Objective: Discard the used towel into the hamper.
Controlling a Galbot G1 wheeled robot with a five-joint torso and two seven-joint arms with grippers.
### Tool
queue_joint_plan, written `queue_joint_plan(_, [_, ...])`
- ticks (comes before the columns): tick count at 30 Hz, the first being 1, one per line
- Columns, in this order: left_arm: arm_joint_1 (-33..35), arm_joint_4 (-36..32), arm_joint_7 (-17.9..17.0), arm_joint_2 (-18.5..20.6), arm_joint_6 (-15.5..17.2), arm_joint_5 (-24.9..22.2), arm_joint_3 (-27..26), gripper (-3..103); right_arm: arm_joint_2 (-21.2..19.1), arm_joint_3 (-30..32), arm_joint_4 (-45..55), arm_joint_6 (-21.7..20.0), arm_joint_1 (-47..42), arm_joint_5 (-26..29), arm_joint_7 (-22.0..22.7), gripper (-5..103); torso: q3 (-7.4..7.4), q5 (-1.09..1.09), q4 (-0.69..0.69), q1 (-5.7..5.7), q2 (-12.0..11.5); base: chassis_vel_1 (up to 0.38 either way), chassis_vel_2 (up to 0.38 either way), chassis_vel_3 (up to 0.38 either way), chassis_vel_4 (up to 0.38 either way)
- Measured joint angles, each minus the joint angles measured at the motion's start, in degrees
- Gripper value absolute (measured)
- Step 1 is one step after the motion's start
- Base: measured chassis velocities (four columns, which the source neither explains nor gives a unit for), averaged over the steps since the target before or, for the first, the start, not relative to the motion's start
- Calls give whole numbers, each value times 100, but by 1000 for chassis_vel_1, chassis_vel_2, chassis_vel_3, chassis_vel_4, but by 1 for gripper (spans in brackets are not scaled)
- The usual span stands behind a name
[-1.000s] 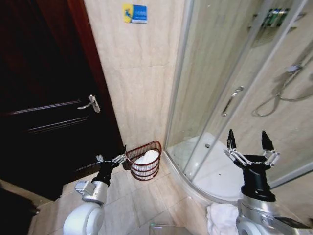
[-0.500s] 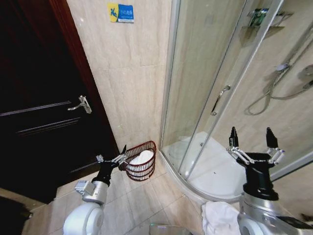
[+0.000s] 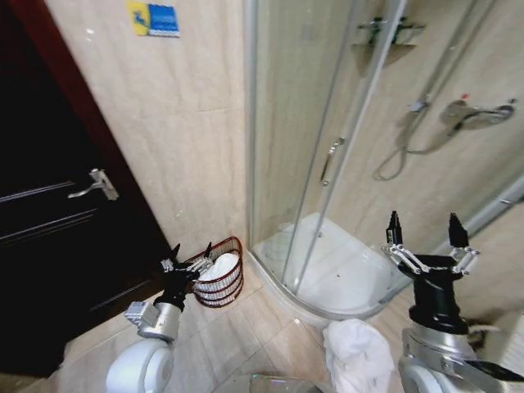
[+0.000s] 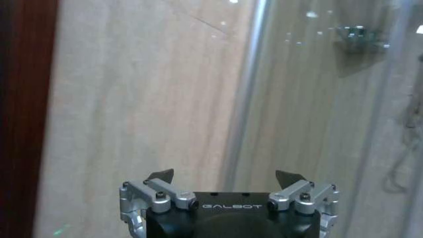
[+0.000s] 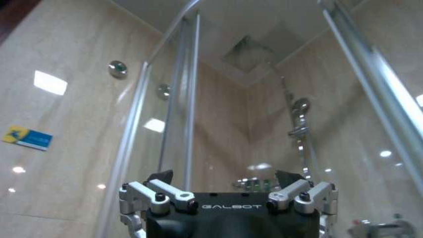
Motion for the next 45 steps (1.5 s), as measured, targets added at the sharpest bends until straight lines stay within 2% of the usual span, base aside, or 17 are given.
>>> queue_joint_plan(12, [0, 0, 0, 0, 0, 0, 1, 100, 52, 6, 0, 99, -29, -3, -22, 100, 1, 0, 1, 2, -1, -17, -68, -74, -19])
queue_joint_plan(19, [0, 0, 0, 0, 0, 0, 1, 100, 44, -8, 0, 99, -18, -3, -13, 100, 0, 3, 0, 0, 0, 163, -150, -167, 168])
queue_joint_plan(21, [0, 0, 0, 0, 0, 0, 0, 100, 34, -12, 0, 99, 1, -3, -8, 100, 0, -3, 0, 0, 0, 196, -229, -234, 235])
queue_joint_plan(24, [0, 0, 0, 0, 0, 0, 0, 100, 28, -11, 0, 117, 27, 0, 3, 100, 0, 3, 0, -1, 0, 252, -227, -257, 246])
queue_joint_plan(25, [1, 0, 0, 0, 0, 0, 0, 100, 27, -11, 0, 117, 31, 2, 6, 100, -1, -4, 1, -3, 1, 211, -230, -260, 205])
queue_joint_plan(29, [6, 0, 0, 0, 0, 0, 0, 100, 12, -3, 0, 117, 53, 6, 14, 100, -3, 2, 0, -8, 4, 162, -162, -175, 154])
queue_joint_plan(45, [0, 0, 0, 0, 0, 0, 0, 100, -49, 143, 0, 22, 133, -5, 48, 100, 0, 0, 0, 1, -1, -18, 5, 11, -13])
